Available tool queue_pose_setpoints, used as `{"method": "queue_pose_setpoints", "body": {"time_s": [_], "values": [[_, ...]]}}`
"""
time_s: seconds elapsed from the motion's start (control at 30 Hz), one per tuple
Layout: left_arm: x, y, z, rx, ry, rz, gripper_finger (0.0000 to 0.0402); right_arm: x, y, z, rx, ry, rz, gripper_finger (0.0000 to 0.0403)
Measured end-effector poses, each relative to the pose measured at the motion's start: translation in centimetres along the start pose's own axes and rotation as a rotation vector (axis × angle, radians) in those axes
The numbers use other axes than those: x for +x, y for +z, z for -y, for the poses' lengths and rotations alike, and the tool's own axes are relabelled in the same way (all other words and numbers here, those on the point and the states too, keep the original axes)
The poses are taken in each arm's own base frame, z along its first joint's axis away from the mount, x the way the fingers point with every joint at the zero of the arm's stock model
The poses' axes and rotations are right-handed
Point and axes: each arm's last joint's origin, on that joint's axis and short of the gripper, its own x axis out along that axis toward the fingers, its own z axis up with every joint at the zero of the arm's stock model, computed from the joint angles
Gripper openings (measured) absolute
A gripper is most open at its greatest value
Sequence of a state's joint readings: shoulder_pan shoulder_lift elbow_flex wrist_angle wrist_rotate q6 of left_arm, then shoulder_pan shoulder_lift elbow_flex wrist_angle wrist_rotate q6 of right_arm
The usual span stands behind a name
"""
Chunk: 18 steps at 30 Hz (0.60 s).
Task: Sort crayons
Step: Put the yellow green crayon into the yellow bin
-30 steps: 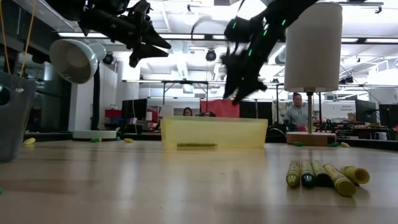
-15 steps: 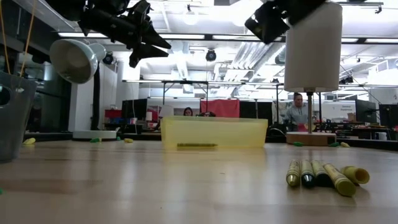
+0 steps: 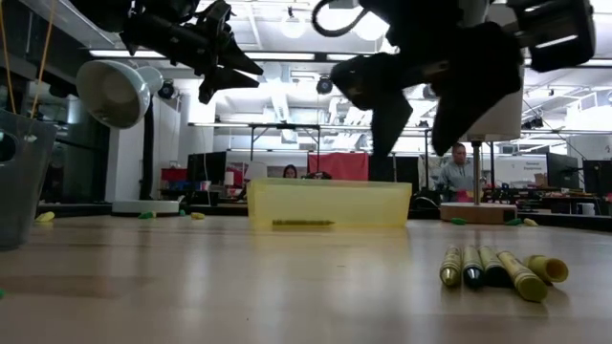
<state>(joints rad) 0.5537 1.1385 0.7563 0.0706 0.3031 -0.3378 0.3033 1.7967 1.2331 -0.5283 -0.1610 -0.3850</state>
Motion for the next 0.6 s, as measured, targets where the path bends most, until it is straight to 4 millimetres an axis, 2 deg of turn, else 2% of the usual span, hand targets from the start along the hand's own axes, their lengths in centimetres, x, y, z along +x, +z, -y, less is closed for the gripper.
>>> {"method": "queue_pose_setpoints", "body": {"time_s": [0.23,0.6], "values": [[0.0,0.0,0.0,0.000,0.000,0.000,0.0121,2.2,-0.5,0.3,0.016,0.105,0.001,0.0199],[0.0,-0.1,0.0,-0.004,0.003,-0.010,0.0121,5.0,-1.4,0.5,-0.047,0.122,-0.060,0.0199]]}}
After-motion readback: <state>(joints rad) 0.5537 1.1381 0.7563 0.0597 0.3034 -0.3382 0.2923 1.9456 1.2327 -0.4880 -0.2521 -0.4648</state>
